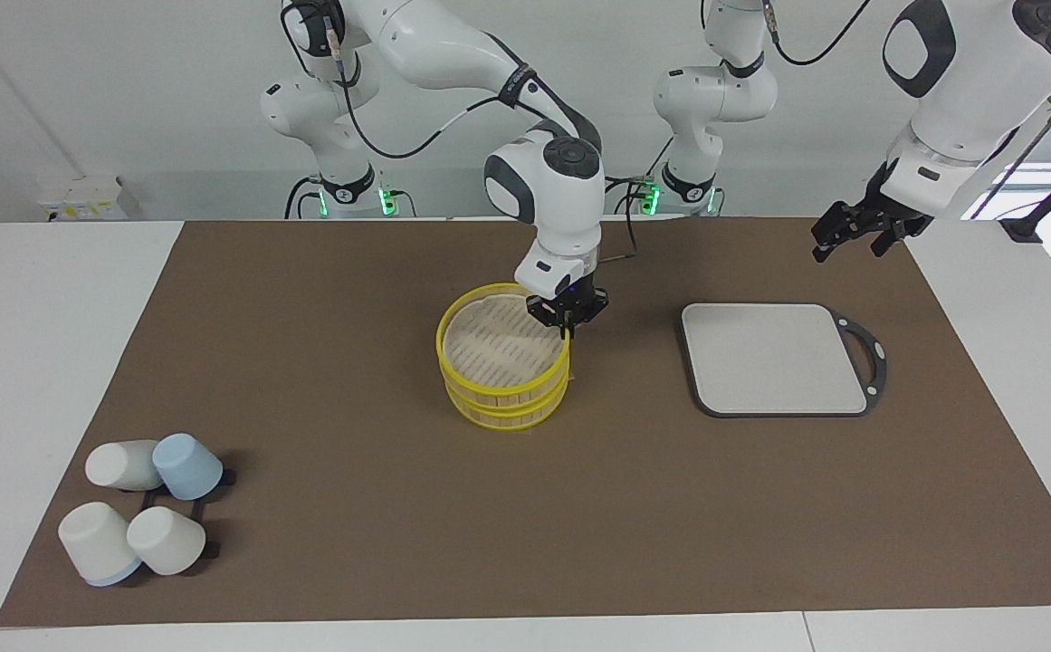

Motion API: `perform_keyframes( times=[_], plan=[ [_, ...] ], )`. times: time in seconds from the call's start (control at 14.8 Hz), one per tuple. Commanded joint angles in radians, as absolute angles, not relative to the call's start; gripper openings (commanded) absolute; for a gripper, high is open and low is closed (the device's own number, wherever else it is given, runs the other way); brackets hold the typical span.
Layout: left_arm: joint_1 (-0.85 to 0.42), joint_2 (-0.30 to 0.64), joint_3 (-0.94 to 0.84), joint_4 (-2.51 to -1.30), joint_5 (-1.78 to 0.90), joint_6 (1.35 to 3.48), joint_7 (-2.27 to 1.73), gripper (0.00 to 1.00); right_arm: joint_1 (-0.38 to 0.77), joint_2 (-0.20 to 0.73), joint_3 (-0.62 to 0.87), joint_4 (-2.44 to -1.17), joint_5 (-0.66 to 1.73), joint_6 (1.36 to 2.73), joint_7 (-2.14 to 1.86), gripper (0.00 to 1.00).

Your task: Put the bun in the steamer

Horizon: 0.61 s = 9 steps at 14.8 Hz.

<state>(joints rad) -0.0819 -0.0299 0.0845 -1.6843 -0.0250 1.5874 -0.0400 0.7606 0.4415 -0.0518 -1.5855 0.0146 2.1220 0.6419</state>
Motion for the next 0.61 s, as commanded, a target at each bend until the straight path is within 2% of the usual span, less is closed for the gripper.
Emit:
perform_keyframes(
  times=[0.0,0.27,0.54],
  plan=[
    [-0.092,0.038,0.08,-1.586,-0.014,1.539,-0.028,1.0,0.784,0.417,-0.052,-1.644,0.008,2.172,0.64,0.0],
    [-0.123,0.038,0.084,-1.575,-0.014,1.54,-0.028,1.0,0.769,0.419,-0.052,-1.655,0.008,2.214,0.63,0.0],
    [-0.123,0.041,0.083,-1.568,-0.014,1.532,-0.028,1.0,0.75,0.419,-0.052,-1.62,0.009,2.157,0.609,0.0]
  ],
)
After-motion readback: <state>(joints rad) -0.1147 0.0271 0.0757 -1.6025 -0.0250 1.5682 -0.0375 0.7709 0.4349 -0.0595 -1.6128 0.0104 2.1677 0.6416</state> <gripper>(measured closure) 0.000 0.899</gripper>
